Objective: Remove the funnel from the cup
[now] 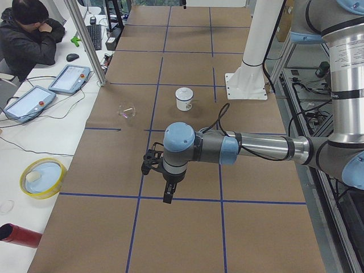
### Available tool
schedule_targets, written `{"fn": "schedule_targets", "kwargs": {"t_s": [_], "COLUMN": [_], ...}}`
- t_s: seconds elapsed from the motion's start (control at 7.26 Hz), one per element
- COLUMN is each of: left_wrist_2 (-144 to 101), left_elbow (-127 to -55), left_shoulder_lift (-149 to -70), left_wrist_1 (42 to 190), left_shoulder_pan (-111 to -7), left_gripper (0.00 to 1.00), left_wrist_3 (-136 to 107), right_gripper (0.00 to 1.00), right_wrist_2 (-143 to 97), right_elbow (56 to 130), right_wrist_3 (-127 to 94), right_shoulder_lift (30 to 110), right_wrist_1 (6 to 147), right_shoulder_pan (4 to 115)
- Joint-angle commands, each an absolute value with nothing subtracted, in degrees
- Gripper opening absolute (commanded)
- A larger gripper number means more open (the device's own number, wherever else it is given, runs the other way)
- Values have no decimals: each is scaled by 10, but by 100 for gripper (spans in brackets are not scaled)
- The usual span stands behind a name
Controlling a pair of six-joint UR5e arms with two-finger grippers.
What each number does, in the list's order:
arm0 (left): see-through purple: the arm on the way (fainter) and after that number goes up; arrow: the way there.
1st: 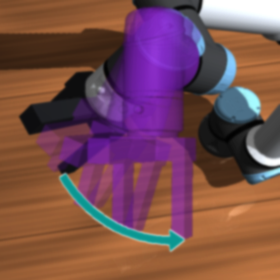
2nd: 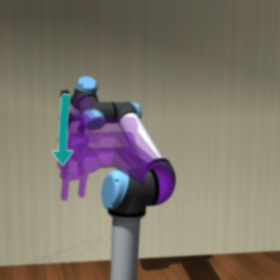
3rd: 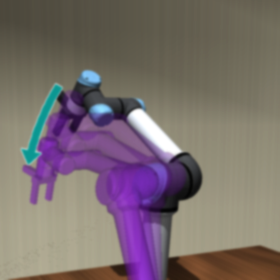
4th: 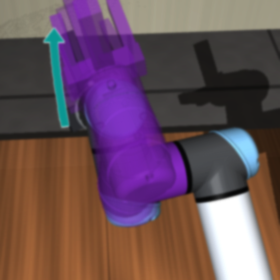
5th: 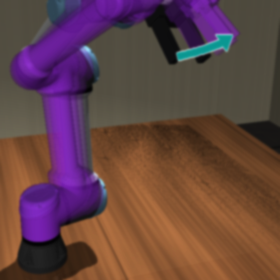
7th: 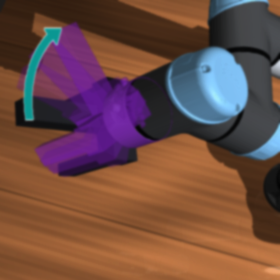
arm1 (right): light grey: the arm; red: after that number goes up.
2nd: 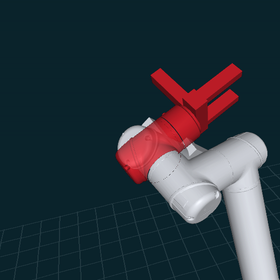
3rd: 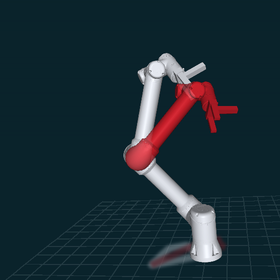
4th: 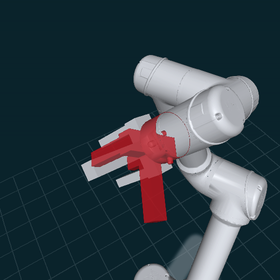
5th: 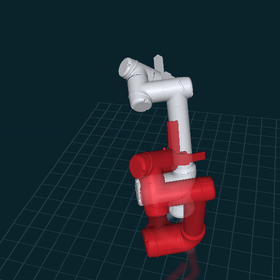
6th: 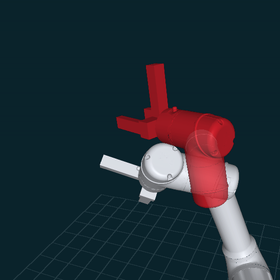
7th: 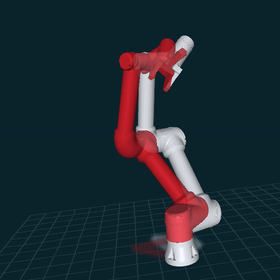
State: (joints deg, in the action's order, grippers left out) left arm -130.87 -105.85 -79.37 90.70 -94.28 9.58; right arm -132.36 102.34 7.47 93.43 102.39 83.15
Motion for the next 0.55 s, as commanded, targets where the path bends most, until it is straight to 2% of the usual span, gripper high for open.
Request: {"fn": "schedule_targets", "kwargs": {"t_s": [0.0,0.41], "left_wrist_2": [-1309,-1309], "left_elbow": [-1059,-1063], "left_shoulder_lift": [-795,-795], "left_wrist_1": [907,907], "left_shoulder_pan": [-943,-943], "left_gripper": [100,100], "left_wrist_3": [96,96], "right_gripper": [100,100], "right_wrist_2": [-1324,-1324], "right_elbow": [1024,1024], "right_wrist_3": [75,75], "right_shoulder_lift": [934,934], "right_wrist_1": [1024,1024], "right_shoulder_pan": [831,831]}}
